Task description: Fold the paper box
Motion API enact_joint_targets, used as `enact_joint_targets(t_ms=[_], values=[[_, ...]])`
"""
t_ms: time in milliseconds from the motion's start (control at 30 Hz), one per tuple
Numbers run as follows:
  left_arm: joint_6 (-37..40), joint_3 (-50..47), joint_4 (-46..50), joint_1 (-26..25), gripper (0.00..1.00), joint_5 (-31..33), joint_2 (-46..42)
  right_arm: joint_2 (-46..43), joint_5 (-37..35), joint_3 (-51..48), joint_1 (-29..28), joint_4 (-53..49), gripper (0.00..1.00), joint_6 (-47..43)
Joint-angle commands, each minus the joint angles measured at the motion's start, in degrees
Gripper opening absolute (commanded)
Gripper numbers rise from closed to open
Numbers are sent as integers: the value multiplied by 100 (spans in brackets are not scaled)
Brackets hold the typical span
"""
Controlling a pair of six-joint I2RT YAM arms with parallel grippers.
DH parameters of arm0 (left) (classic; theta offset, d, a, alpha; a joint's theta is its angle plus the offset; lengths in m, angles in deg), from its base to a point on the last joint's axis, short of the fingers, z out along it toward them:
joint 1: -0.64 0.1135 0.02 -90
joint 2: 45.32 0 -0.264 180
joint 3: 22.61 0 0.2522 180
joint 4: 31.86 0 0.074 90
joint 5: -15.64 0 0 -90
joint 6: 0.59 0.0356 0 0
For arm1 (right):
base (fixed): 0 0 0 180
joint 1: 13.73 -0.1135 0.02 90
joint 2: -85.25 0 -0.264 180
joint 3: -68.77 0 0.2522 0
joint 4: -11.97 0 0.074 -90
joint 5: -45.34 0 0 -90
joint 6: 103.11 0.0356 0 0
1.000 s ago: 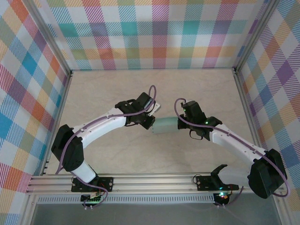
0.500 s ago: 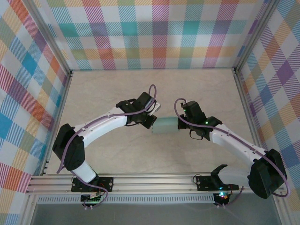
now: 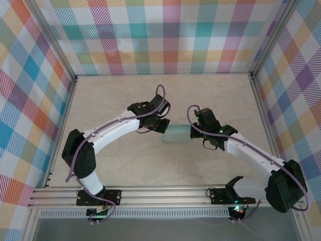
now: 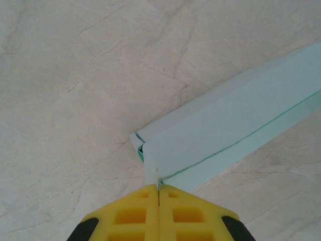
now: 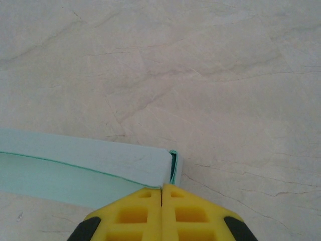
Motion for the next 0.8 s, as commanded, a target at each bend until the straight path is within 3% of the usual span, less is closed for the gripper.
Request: enact_joint_targets(t_ms=[0,400,767], values=[[-471,304,142,61,0,-589,128,-6,278,-143,-105,-303,0,52],[-1382,268,-270,236,0,-1264,273,-8,234,-143,-167,-277,0,74],[-1515,-73,-626,323,0,-1127,197,-41,233,-258,-169,-199,0,140]])
